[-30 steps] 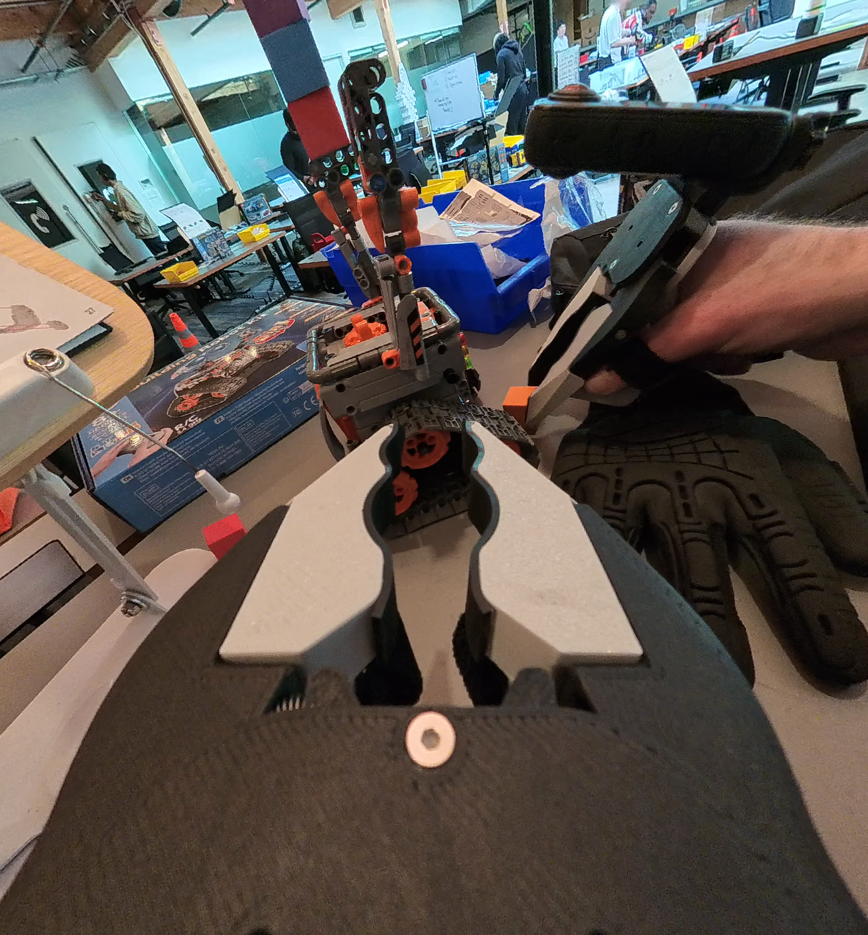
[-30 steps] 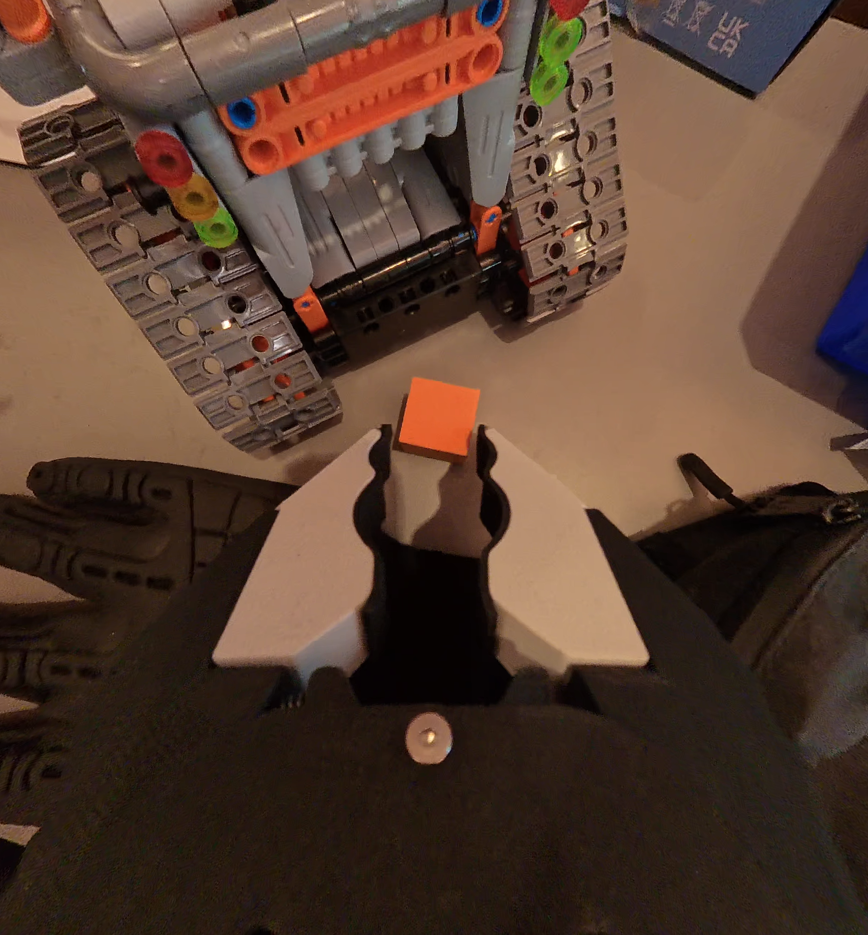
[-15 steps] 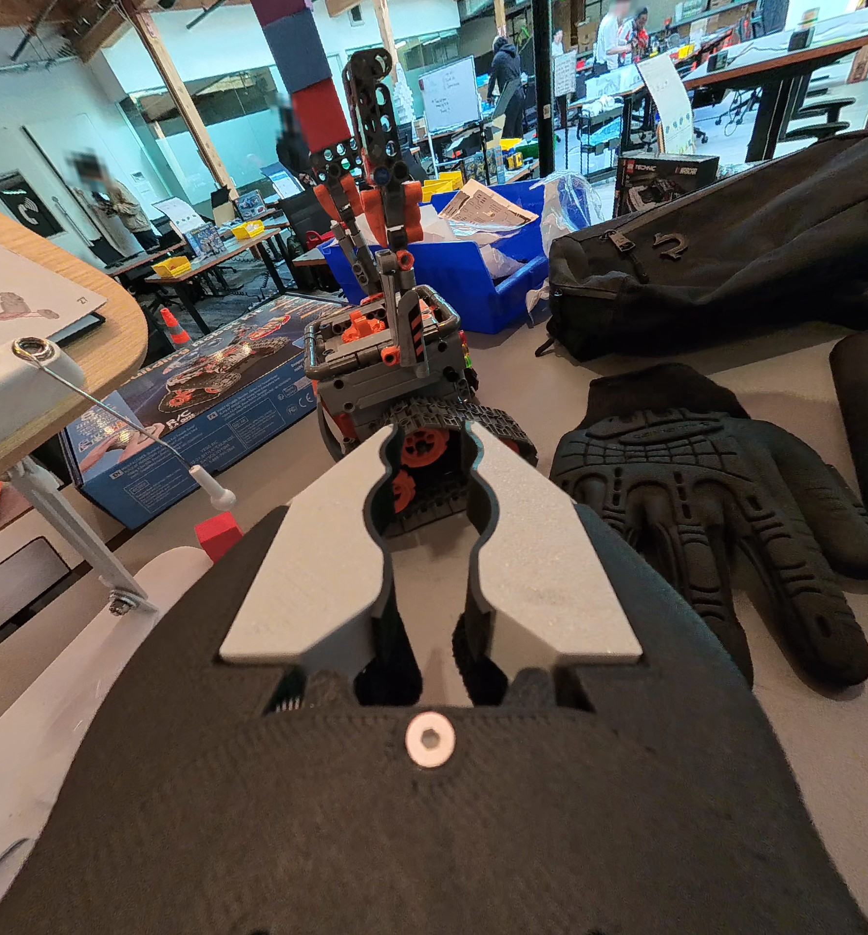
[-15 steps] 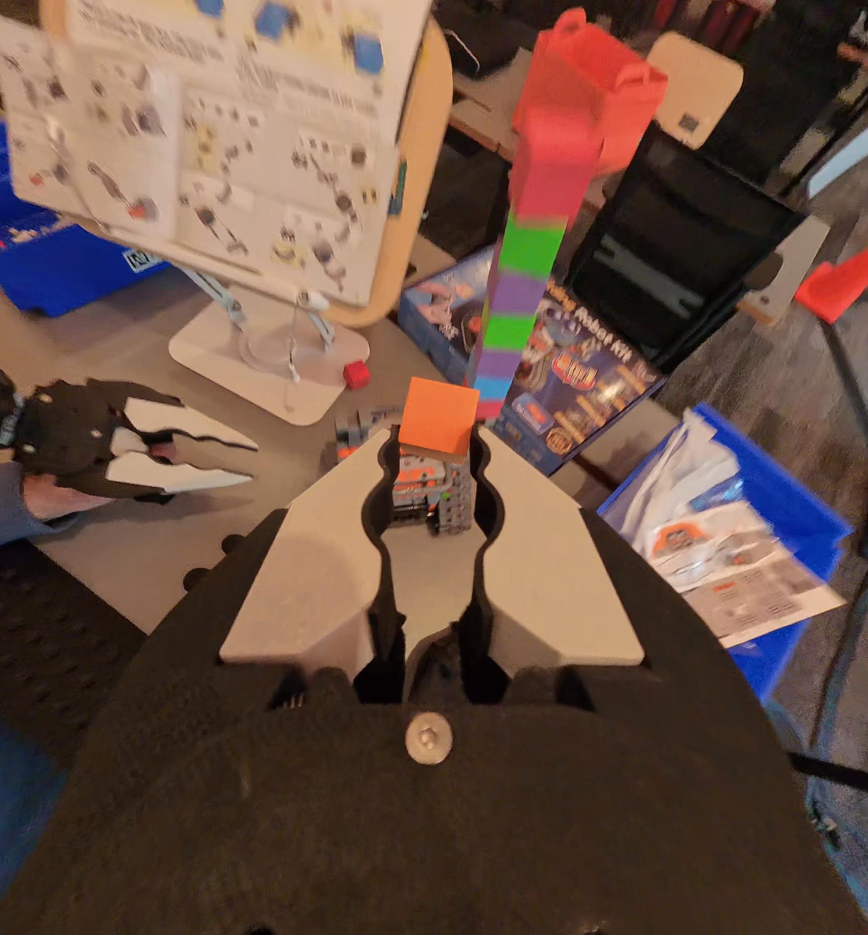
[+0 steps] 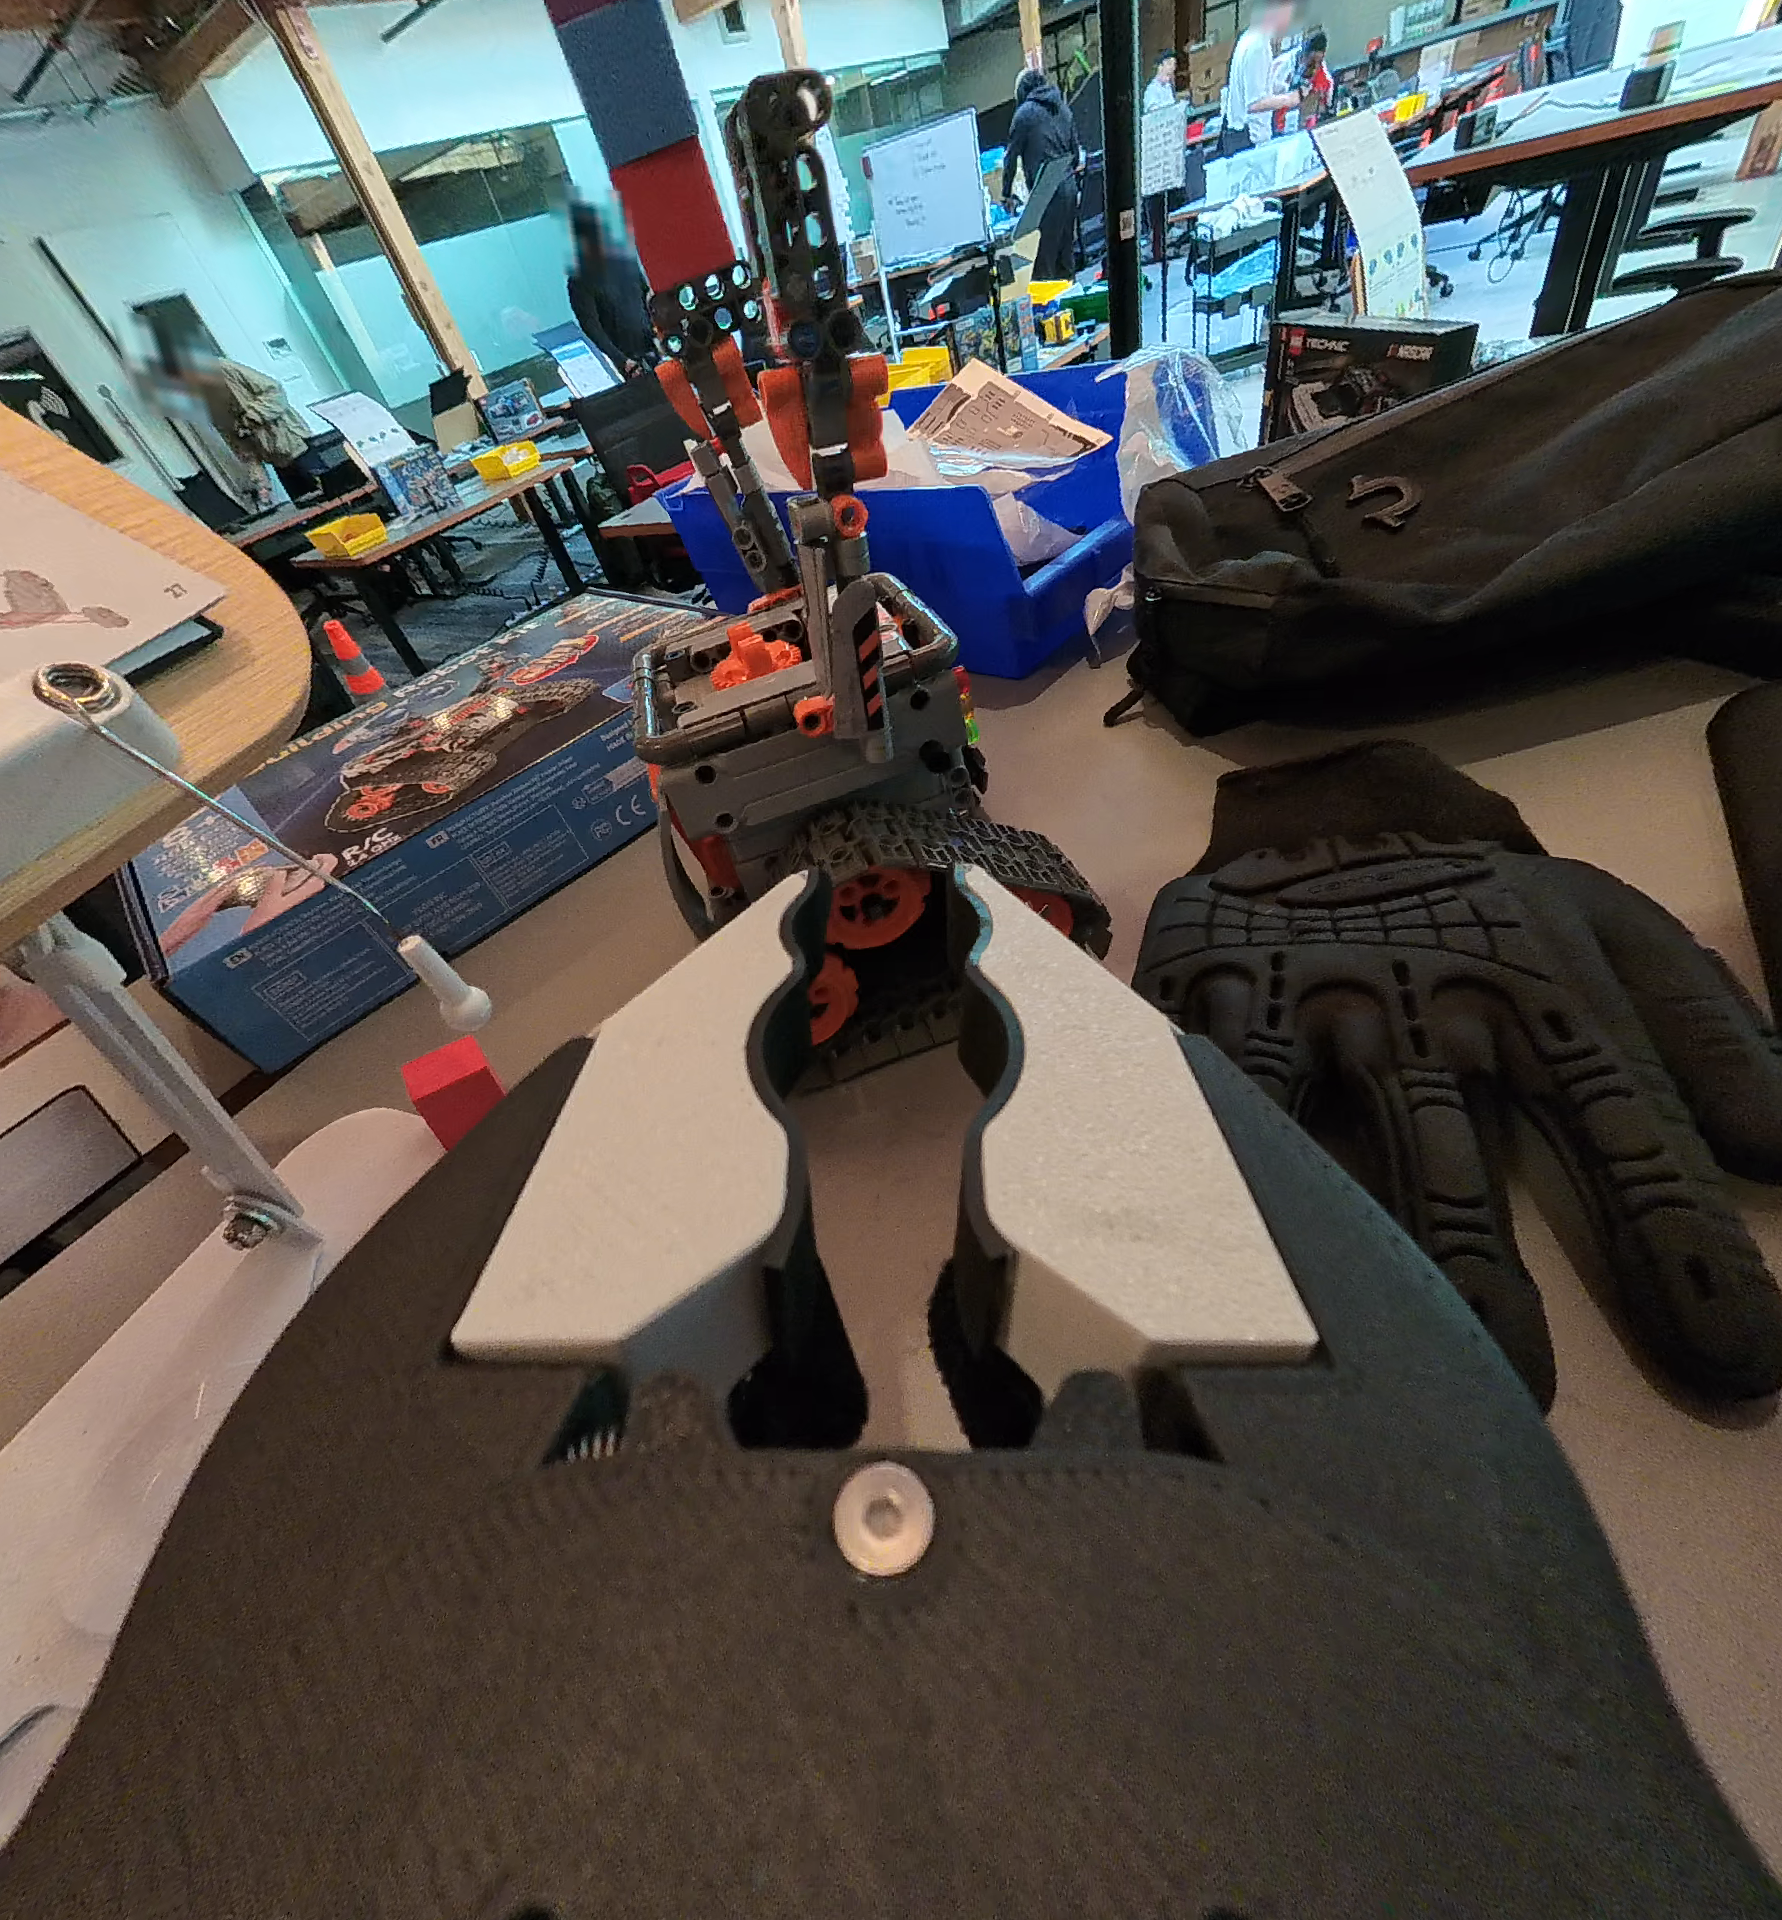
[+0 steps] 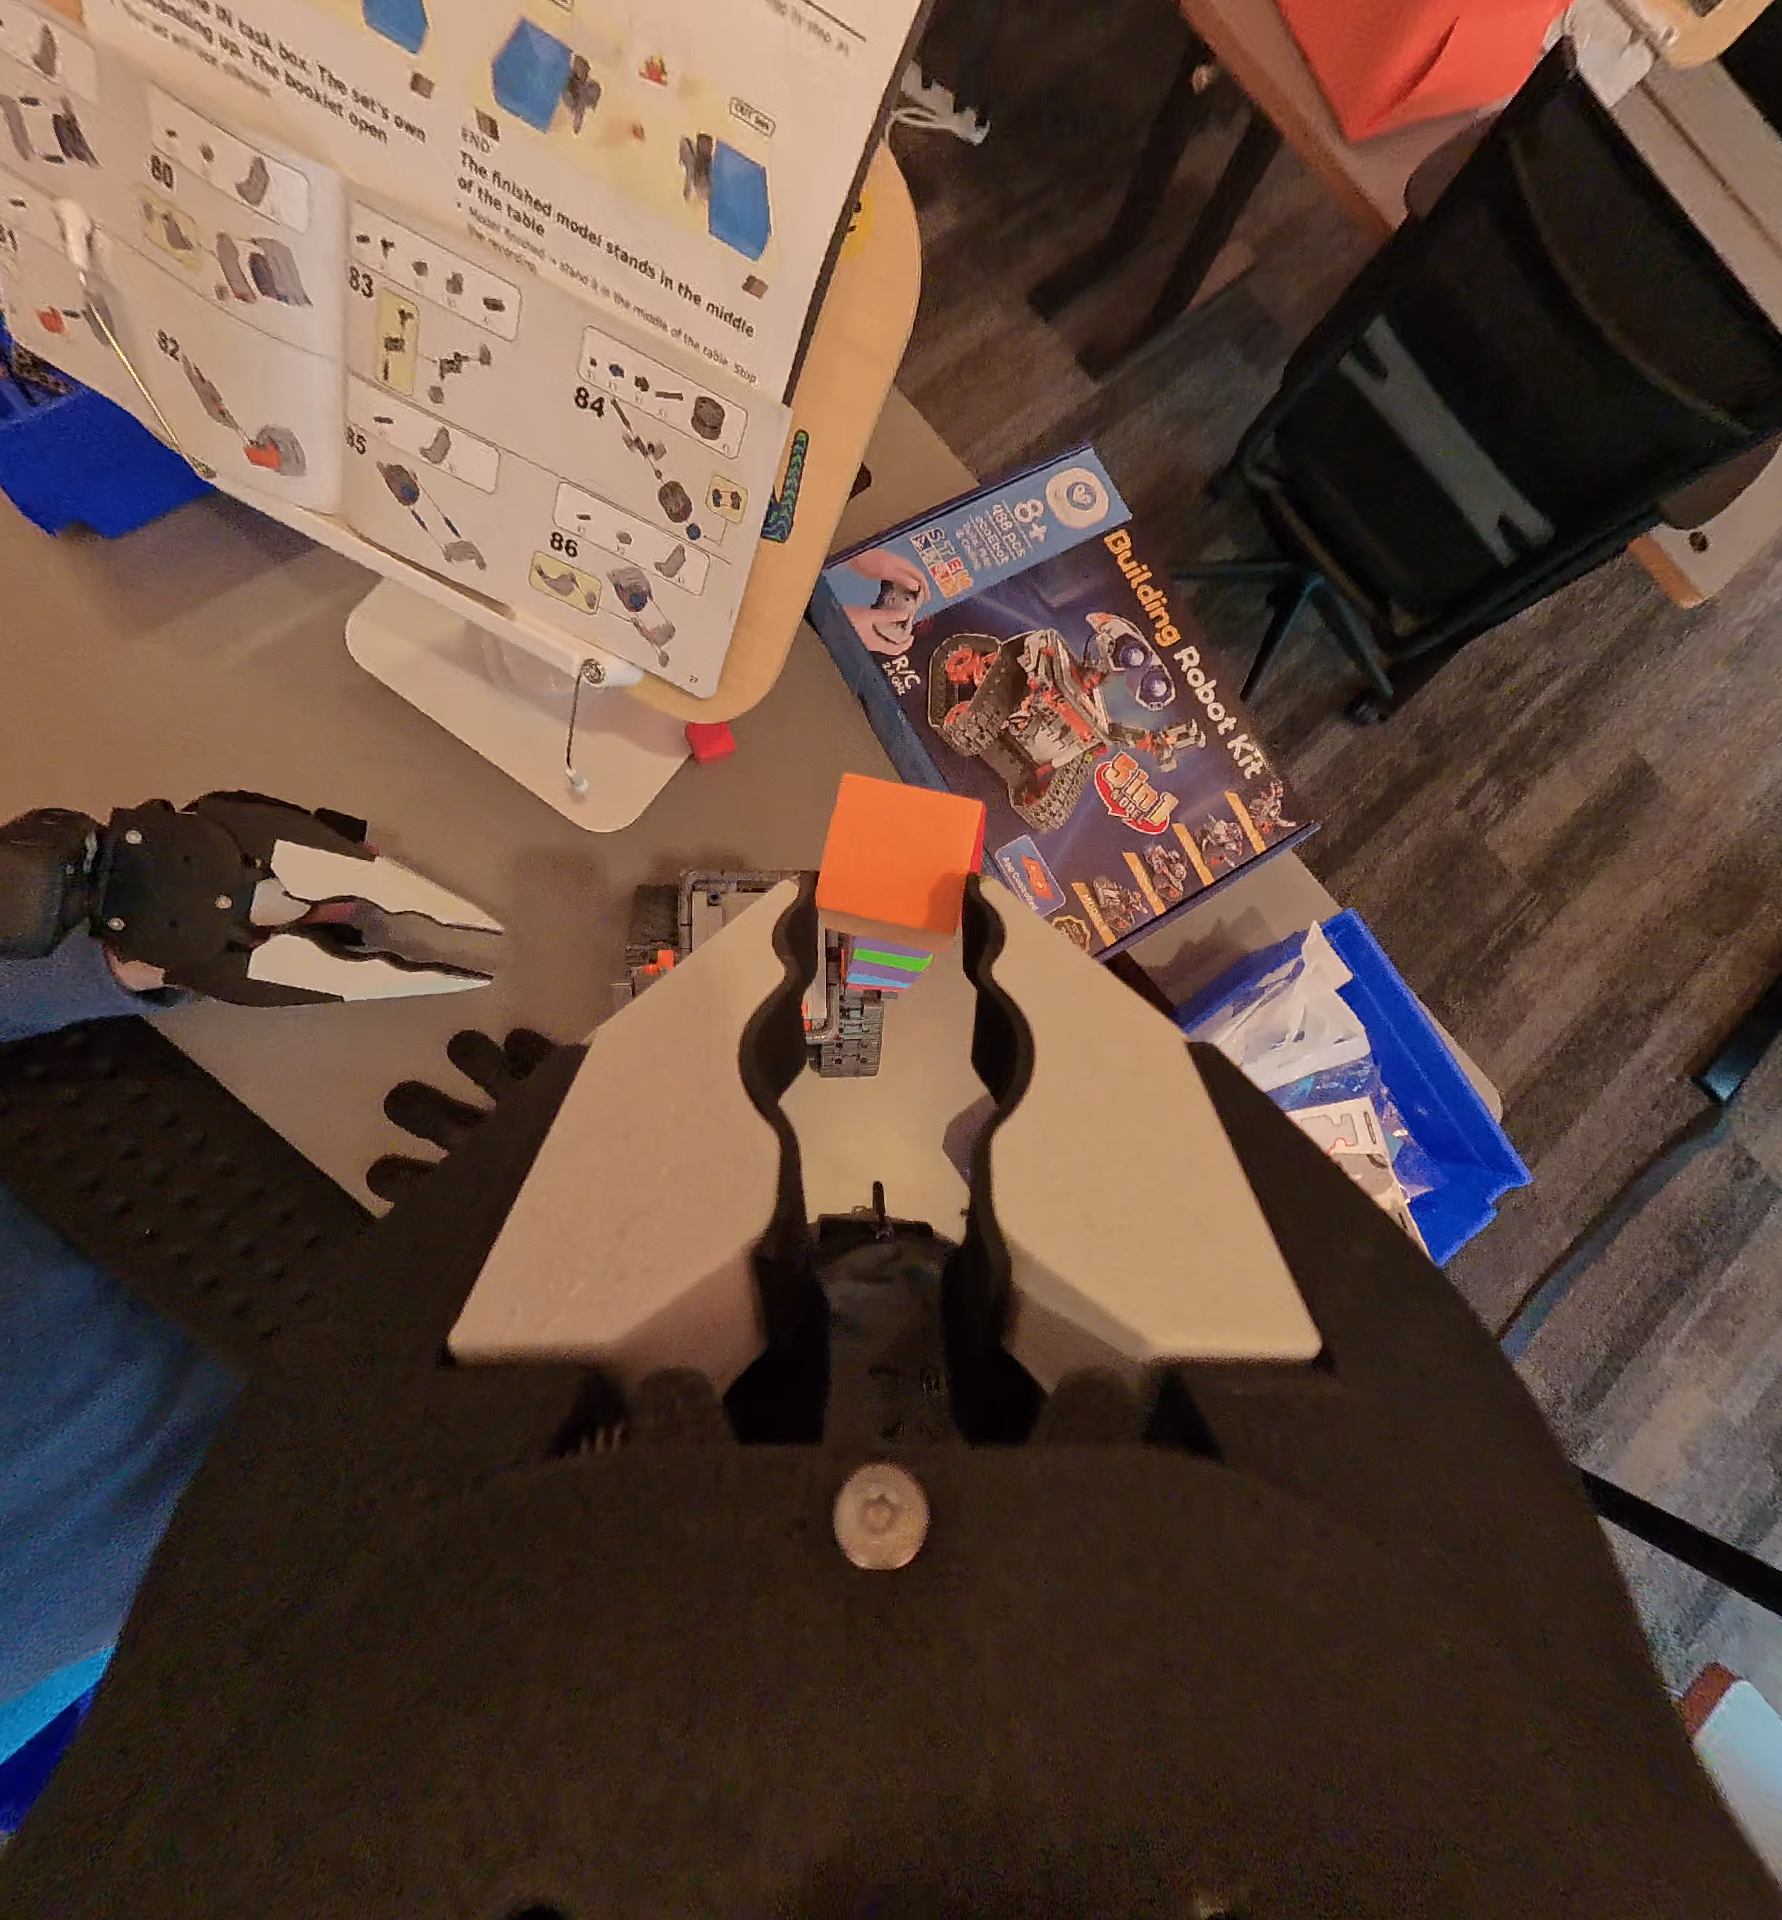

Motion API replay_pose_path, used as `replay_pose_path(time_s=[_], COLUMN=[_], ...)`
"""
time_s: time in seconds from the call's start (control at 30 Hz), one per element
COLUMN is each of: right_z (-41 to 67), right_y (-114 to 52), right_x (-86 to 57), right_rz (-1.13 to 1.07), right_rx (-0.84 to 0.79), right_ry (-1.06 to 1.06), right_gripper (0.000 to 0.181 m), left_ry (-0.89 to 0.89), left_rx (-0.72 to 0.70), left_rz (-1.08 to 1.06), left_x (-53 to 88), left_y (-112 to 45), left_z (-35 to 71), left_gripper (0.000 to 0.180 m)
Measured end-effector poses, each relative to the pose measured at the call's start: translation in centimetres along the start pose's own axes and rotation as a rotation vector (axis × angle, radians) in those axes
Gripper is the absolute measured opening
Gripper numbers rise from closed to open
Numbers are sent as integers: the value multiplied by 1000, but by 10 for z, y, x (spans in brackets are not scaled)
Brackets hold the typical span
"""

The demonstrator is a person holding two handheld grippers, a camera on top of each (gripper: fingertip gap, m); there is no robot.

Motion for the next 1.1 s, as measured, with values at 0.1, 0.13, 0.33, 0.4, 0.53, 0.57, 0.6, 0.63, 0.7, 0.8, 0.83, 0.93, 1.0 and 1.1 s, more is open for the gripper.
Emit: replay_pose_path(time_s=[0.1,0.13,0.33,0.4,0.53,0.57,0.6,0.63,0.7,0.8,0.83,0.93,1.0,1.1], right_z=[0,1,1,1,-1,-2,-2,-2,-2,-2,-2,2,6,11], right_y=[-6,-8,-17,-20,-24,-25,-25,-25,-26,-26,-26,-18,-5,21], right_x=[-4,-5,-8,-8,-9,-10,-11,-11,-10,-12,-12,-11,-13,-8], right_rz=[3,6,18,26,38,36,29,28,39,33,31,33,5,-52], right_rx=[40,43,68,69,70,73,75,73,68,63,61,21,-35,-152], right_ry=[-1,-5,-14,-19,-25,-25,-24,-24,-28,-32,-32,-36,-41,-37], right_gripper=[26,26,26,26,26,26,26,26,26,34,34,43,44,42], left_ry=[3,4,4,5,7,8,8,7,7,6,7,5,3,1], left_rx=[-2,-2,-2,-2,-3,-2,-2,-2,-1,-2,-3,-7,-10,-20], left_rz=[-1,-3,-12,-13,-14,-14,-15,-16,-18,-20,-22,-24,-20,-3], left_x=[0,0,-2,-2,-1,-1,-1,-2,-2,-2,-3,-3,-2,3], left_y=[0,0,-2,-1,-1,-1,-1,-1,-2,-2,-2,-1,-1,2], left_z=[0,0,0,0,0,0,0,0,0,0,0,1,1,3], left_gripper=[20,20,20,20,20,20,20,20,20,20,20,20,21,23])
Point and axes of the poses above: each gripper's, where its closed fingertips meet, y back along the fingers, z out of its top, x = y × z across the jaws, the point moved 4 cm from there along y, back along the fingers
